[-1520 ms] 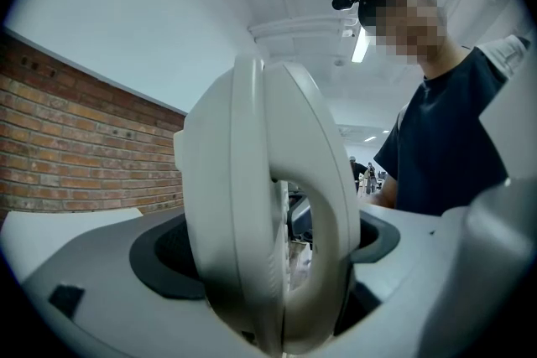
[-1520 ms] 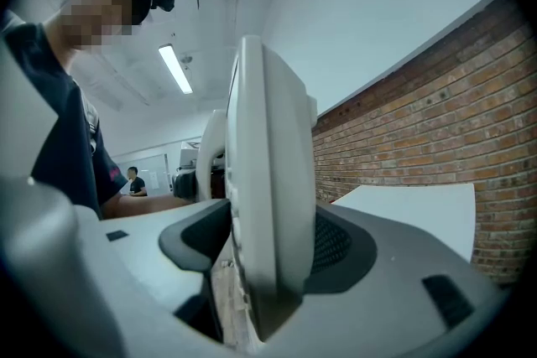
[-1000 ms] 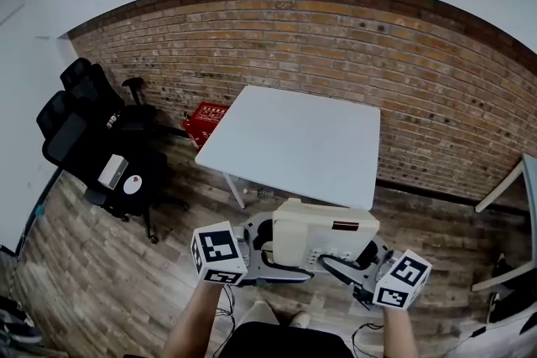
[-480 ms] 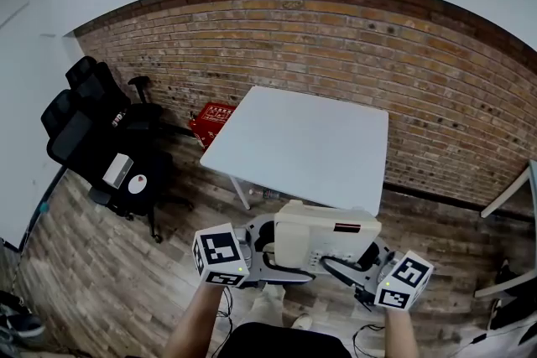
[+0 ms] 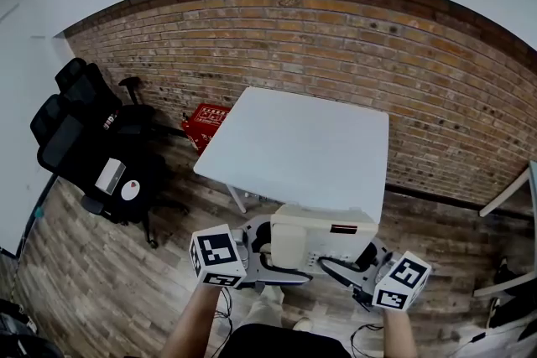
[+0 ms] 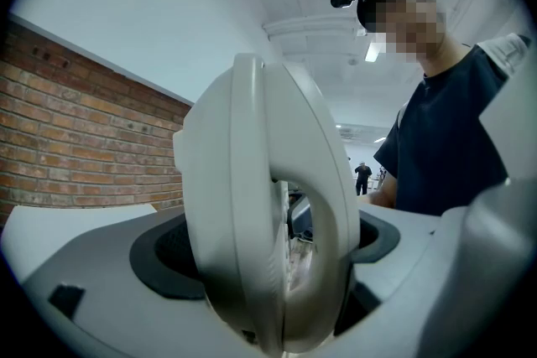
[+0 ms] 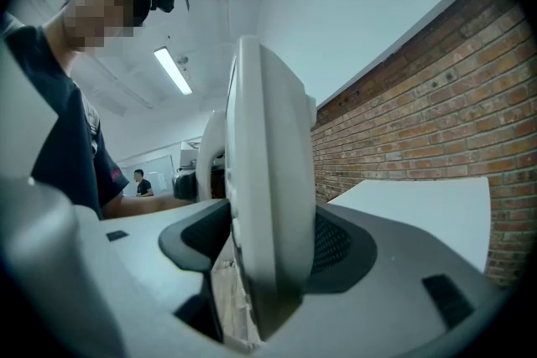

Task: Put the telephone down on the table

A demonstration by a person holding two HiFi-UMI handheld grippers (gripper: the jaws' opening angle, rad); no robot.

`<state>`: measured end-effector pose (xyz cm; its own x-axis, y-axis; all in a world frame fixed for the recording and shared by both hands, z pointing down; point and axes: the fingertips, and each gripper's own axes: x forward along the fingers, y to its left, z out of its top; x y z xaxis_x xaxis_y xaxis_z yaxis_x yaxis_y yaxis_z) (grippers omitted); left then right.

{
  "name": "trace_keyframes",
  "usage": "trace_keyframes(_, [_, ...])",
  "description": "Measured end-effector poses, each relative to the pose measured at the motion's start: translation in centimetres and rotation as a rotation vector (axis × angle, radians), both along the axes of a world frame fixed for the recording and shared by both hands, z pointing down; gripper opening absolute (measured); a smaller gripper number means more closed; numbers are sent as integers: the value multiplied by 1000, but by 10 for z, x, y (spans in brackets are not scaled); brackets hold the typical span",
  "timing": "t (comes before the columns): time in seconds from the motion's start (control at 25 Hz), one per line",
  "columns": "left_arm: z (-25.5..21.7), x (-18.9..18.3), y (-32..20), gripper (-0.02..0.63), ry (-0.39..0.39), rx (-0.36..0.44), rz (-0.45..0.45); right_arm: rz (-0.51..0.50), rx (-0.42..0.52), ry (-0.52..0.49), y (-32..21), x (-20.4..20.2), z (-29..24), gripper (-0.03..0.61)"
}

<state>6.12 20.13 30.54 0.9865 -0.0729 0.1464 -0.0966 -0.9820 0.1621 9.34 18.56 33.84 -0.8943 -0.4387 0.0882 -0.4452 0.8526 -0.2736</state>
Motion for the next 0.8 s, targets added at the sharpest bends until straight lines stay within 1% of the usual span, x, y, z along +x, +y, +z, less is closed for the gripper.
trace_keyframes(0.6, [6, -14, -92, 483, 2, -34, 19, 12, -44, -7, -90, -14, 8, 264])
trace_keyframes(0.8, [7, -24, -122, 483, 0, -45, 30, 23, -59, -6, -119, -24, 8, 264])
